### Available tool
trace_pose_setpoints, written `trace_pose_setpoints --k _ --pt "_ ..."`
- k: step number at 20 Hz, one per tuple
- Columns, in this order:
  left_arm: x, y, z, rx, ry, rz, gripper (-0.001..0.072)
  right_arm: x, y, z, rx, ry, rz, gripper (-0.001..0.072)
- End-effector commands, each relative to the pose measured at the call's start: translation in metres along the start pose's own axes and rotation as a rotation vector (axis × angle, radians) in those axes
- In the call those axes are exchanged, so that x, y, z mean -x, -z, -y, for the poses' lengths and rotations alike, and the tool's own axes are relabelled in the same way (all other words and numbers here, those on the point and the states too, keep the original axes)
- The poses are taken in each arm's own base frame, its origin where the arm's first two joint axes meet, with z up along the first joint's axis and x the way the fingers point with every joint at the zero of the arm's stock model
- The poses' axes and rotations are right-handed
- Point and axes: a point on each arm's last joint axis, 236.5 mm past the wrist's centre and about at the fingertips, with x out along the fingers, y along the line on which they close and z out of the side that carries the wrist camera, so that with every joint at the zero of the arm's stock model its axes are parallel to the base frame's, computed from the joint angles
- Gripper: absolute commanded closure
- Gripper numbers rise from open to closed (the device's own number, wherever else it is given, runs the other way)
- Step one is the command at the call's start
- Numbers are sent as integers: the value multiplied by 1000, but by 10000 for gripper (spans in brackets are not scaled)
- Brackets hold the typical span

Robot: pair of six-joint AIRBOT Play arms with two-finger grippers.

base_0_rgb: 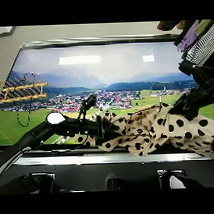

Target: Fold the clothes and pants, and hang the long-sleeved shirts on hangers.

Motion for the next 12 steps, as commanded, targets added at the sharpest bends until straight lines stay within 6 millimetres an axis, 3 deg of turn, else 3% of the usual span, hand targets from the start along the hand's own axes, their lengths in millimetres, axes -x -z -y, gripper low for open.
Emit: trace_pose_setpoints --k 1,3,6,8,10,12 --pt "8 -6 -23 182 -72 28 241 8 0 2 8 66 2 693" --pt "31 -9 -52 324 -145 52 111 15 0 5 14 124 8 693" --pt "82 -8 -97 457 -249 87 109 24 -7 7 25 195 43 693" --pt "103 -11 -115 525 -289 135 109 30 -11 7 35 230 63 693" --pt "93 -7 -111 541 -273 114 110 34 -12 5 38 249 74 693" --pt "63 4 -101 571 -258 70 125 35 -12 3 13 252 79 693"
